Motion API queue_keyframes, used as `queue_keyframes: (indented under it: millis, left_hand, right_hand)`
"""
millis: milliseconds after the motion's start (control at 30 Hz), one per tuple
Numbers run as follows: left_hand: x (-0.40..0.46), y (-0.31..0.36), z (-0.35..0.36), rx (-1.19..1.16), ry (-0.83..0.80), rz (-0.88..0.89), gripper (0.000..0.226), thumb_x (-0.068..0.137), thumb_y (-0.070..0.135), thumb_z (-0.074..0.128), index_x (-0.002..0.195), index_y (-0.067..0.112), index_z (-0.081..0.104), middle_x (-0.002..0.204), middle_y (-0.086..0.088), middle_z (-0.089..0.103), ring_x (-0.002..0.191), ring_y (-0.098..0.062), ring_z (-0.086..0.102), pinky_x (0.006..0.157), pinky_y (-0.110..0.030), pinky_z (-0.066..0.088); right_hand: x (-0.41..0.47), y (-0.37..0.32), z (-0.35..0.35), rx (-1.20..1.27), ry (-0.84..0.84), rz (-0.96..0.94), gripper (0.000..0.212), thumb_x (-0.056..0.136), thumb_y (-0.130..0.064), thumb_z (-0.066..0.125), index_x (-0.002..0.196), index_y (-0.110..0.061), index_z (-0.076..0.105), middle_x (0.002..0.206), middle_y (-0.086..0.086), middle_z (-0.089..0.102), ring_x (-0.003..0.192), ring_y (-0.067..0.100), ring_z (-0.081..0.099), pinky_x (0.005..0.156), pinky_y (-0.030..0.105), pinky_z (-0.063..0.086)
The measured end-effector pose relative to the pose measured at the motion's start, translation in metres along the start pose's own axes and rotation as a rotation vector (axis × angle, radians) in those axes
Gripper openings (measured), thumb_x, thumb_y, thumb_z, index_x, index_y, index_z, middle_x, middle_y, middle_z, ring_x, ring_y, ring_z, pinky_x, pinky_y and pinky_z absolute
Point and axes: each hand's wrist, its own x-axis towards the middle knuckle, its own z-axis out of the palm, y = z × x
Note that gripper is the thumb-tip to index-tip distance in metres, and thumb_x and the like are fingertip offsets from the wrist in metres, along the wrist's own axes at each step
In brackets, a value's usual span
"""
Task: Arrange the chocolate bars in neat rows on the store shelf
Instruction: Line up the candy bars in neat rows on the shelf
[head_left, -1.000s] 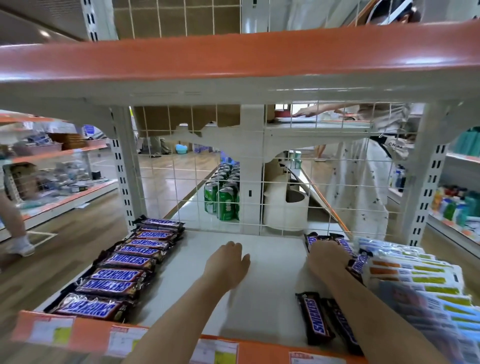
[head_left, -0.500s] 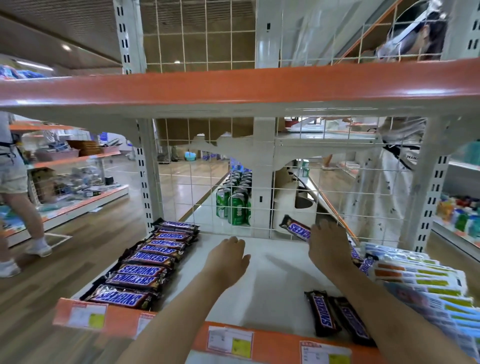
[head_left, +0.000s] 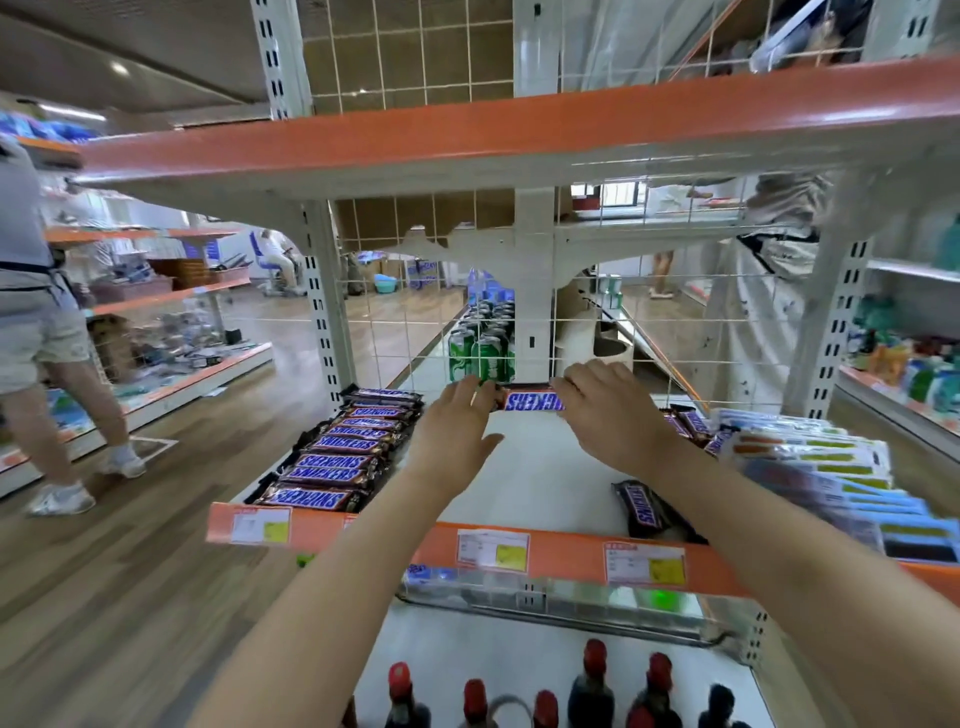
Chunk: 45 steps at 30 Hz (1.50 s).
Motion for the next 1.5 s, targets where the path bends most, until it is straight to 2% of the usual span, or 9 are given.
queue_keyframes:
  millis: [233, 400, 467, 567, 700, 900, 1167, 1333, 1500]
  left_hand:
    - [-0.014, -0.007, -0.003, 0.019, 0.074, 0.041, 0.040, 0.094, 0.030, 0.051, 0.128, 0.009, 0.048, 0.127, -0.008, 0.052, 0.121, -0.026, 0.043, 0.092, -0.034, 0.037]
    - [-0.019, -0.014, -0.007, -0.013, 0.154, 0.072, 0.029, 0.087, 0.022, 0.062, 0.108, 0.003, 0.061, 0.103, -0.014, 0.064, 0.102, -0.034, 0.055, 0.082, -0.038, 0.042]
    - [-0.020, -0.017, -0.007, -0.007, 0.152, 0.071, 0.031, 0.088, 0.021, 0.061, 0.113, 0.004, 0.060, 0.108, -0.014, 0.063, 0.105, -0.033, 0.055, 0.086, -0.038, 0.042]
    - [-0.021, -0.021, -0.006, -0.026, 0.164, 0.055, 0.032, 0.089, 0.021, 0.060, 0.115, 0.004, 0.060, 0.109, -0.013, 0.063, 0.105, -0.033, 0.055, 0.086, -0.038, 0.042]
    - [-0.023, -0.024, -0.002, -0.066, 0.184, 0.034, 0.030, 0.085, 0.019, 0.065, 0.110, 0.002, 0.063, 0.102, -0.014, 0.066, 0.098, -0.035, 0.057, 0.080, -0.038, 0.045]
    - [-0.023, -0.024, 0.006, -0.088, 0.171, -0.005, 0.032, 0.090, 0.026, 0.058, 0.117, 0.009, 0.059, 0.110, -0.008, 0.062, 0.104, -0.029, 0.053, 0.082, -0.034, 0.040]
    - [-0.024, -0.027, 0.014, -0.079, 0.073, -0.056, 0.039, 0.092, 0.036, 0.053, 0.123, 0.013, 0.053, 0.117, -0.003, 0.058, 0.110, -0.023, 0.049, 0.090, -0.032, 0.039]
    - [-0.022, -0.035, 0.018, -0.546, 0.100, -0.374, 0.057, 0.079, 0.041, 0.070, 0.119, 0.005, 0.052, 0.113, -0.010, 0.057, 0.104, -0.029, 0.054, 0.081, -0.040, 0.046]
    - [-0.022, -0.037, 0.011, -1.065, -0.024, -0.628, 0.058, 0.079, 0.023, 0.074, 0.128, 0.007, 0.049, 0.110, -0.003, 0.058, 0.099, -0.019, 0.056, 0.081, -0.030, 0.045]
  right_hand:
    - [0.001, -0.023, -0.010, -0.011, 0.057, -0.137, 0.028, 0.087, -0.020, 0.044, 0.100, -0.008, 0.067, 0.086, 0.005, 0.063, 0.075, 0.024, 0.058, 0.068, 0.034, 0.042]
    - [0.002, -0.023, -0.016, 0.068, 0.022, -0.106, 0.035, 0.073, -0.035, 0.075, 0.098, -0.011, 0.068, 0.087, 0.004, 0.064, 0.077, 0.023, 0.061, 0.069, 0.031, 0.045]
    - [0.005, -0.022, -0.026, 0.204, -0.076, -0.011, 0.044, 0.080, -0.046, 0.065, 0.107, -0.011, 0.067, 0.095, 0.006, 0.064, 0.085, 0.025, 0.062, 0.072, 0.032, 0.049]
    - [0.007, -0.019, -0.040, 0.595, -0.297, 0.380, 0.051, 0.094, -0.049, 0.044, 0.129, -0.012, 0.053, 0.117, 0.005, 0.057, 0.110, 0.021, 0.052, 0.088, 0.032, 0.041]
    - [0.010, -0.009, -0.042, 1.029, -0.320, 0.852, 0.053, 0.096, -0.048, 0.036, 0.111, -0.002, 0.057, 0.105, 0.012, 0.061, 0.096, 0.024, 0.056, 0.084, 0.034, 0.041]
    - [0.006, -0.010, -0.036, 1.264, -0.612, 0.900, 0.028, 0.092, -0.041, 0.053, 0.093, -0.014, 0.061, 0.086, 0.003, 0.064, 0.072, 0.012, 0.062, 0.068, 0.023, 0.049]
    - [0.008, -0.023, -0.031, 1.371, -0.569, 0.910, 0.015, 0.094, -0.021, 0.055, 0.093, -0.009, 0.063, 0.079, 0.006, 0.065, 0.067, 0.011, 0.062, 0.066, 0.019, 0.051]
    - [0.010, -0.024, -0.028, 1.380, -0.464, 0.988, 0.013, 0.094, -0.020, 0.055, 0.087, -0.012, 0.063, 0.079, 0.003, 0.066, 0.069, 0.009, 0.063, 0.067, 0.018, 0.052]
    - [0.008, -0.022, -0.026, 1.424, -0.370, 1.102, 0.013, 0.094, -0.020, 0.056, 0.084, -0.015, 0.062, 0.075, 0.002, 0.066, 0.067, 0.010, 0.063, 0.066, 0.017, 0.052]
